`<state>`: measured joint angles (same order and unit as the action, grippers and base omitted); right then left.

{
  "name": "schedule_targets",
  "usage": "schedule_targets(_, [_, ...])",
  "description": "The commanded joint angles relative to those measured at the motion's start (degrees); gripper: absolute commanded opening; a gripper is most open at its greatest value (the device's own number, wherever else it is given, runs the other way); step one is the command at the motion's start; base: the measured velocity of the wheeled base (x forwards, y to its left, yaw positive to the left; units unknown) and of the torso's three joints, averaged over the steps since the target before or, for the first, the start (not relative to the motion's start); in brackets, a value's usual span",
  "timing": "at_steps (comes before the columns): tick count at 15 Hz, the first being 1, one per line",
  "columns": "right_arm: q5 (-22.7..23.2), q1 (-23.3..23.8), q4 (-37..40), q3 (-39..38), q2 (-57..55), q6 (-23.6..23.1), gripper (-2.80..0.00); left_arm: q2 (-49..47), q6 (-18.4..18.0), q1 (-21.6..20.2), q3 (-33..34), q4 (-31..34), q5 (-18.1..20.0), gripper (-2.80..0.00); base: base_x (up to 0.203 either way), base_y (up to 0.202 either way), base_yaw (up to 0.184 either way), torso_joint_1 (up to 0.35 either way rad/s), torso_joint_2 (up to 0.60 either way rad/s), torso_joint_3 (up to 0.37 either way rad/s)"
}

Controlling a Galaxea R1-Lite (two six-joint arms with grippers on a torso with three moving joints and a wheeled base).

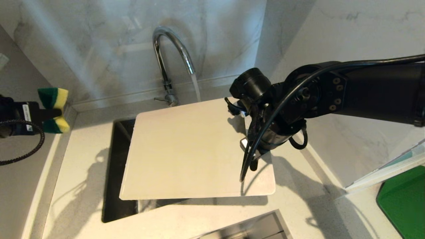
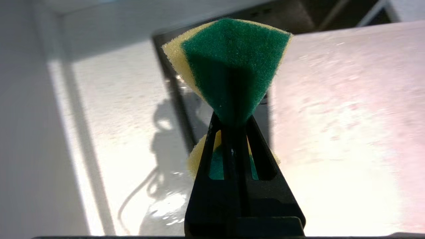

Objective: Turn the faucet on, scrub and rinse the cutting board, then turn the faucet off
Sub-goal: Scrub the cutting board underwater

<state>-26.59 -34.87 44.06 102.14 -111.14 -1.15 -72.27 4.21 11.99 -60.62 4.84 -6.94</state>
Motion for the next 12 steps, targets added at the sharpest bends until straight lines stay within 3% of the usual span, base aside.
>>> schedule_targets(1, [-0.1, -0.1, 0.2, 0.7, -1.3, 0.0, -2.8, -3.3, 1.1, 4.9, -1.6, -0.2, -2.1, -2.8, 0.0, 0.0, 0.0, 0.0, 0.0, 0.0])
schedule_targets(7, [-0.1, -0.9, 0.2, 3.5, -3.5, -0.3, -2.8, -8.2, 6.4, 9.8, -4.5, -0.2, -3.0, -2.8, 0.0, 0.0, 0.0, 0.0, 0.0, 0.0])
schedule_targets(12, [-0.2, -1.5, 0.2, 6.3, -5.7, -0.3, -2.8, -10.7, 7.1, 15.6, -5.6, -1.6, -2.9, -2.8, 0.0, 0.0, 0.0, 0.0, 0.0, 0.0])
